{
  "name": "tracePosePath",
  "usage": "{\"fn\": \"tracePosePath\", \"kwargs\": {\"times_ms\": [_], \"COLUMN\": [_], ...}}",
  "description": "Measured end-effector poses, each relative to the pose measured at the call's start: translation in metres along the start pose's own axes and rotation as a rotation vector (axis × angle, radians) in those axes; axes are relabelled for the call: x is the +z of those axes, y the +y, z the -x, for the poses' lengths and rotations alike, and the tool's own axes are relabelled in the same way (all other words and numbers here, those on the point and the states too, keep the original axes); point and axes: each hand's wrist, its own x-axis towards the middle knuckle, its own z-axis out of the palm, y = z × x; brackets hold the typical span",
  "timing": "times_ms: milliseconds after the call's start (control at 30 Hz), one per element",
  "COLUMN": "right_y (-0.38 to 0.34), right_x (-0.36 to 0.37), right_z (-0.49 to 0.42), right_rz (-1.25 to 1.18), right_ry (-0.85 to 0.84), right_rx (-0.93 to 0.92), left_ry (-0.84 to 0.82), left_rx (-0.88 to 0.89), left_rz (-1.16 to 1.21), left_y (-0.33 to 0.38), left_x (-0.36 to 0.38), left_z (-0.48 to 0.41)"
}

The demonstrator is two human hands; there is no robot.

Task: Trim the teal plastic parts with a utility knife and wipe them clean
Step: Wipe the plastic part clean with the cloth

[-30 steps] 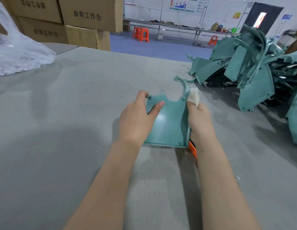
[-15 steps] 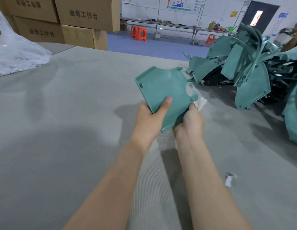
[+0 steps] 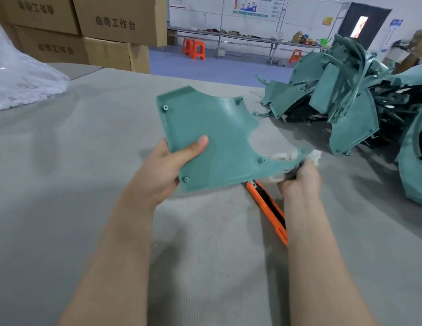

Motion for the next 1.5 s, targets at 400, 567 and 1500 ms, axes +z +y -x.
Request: {"fn": "tracePosePath", "kwargs": {"times_ms": [400, 567, 1500], "right_y": [0.036, 0.072, 0.024], "right_x": [0.028, 0.025, 0.009], "right_z": [0.051, 0.059, 0.003], "right_rz": [0.316, 1.127, 0.451], "right_ry": [-0.676, -0.654, -0.181], "right_rx": [0.332, -0.236, 0.172], "left_ry": [0.489, 0.55, -0.076], "left_rx": [0.043, 0.048, -0.125], "left_rz": [0.15, 0.216, -0.119], "left_y": [-0.03, -0.038, -0.021], "left_x": [0.012, 0.012, 0.002], "left_z": [-0.019, -0.027, -0.017]}}
